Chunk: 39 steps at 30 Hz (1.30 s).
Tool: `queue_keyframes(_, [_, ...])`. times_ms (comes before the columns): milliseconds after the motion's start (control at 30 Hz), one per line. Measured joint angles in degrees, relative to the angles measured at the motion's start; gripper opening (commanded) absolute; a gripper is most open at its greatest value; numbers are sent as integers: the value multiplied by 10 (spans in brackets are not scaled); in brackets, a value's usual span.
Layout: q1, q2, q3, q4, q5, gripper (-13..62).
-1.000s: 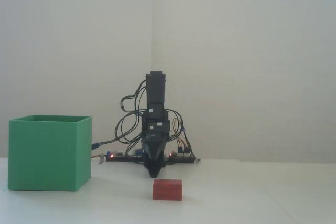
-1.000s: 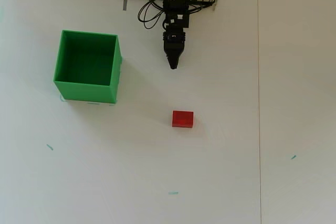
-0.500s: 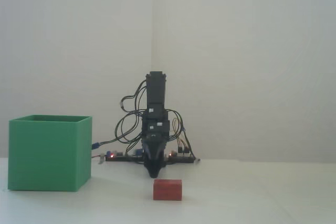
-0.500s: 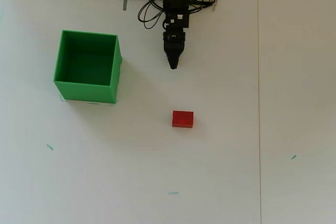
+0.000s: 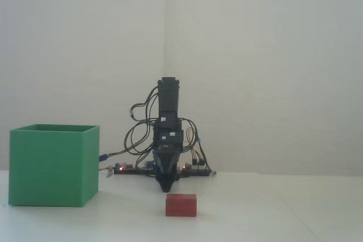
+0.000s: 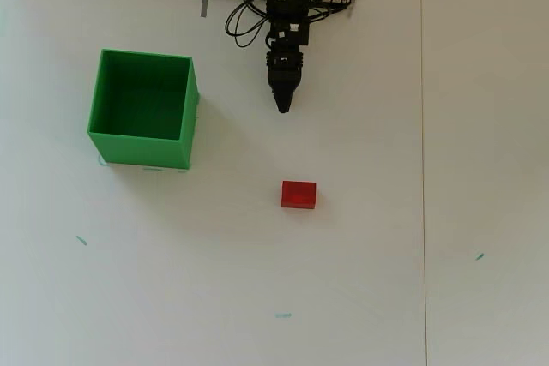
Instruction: Grasp a red block and put it in the green bin.
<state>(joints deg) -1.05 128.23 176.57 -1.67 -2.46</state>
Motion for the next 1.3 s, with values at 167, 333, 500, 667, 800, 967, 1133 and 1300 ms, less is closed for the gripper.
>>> queue_keyframes(167, [25, 0, -96, 66, -2, 307])
queue_keyframes(333, [-1, 0, -325, 221, 0, 305])
queue_keyframes(500, [-65, -90, -570, 446, -1, 347])
queue_keyframes(667, [-119, -206, -706, 661, 5, 347])
queue_keyframes(800, [-115, -244, -817, 768, 18, 347])
queue_keyframes(967, [-108, -310, -875, 824, 27, 337])
queue_keyframes(1133, [-67, -395, -881, 826, -54, 345])
queue_keyframes(1300, [-25, -446, -997, 838, -52, 345])
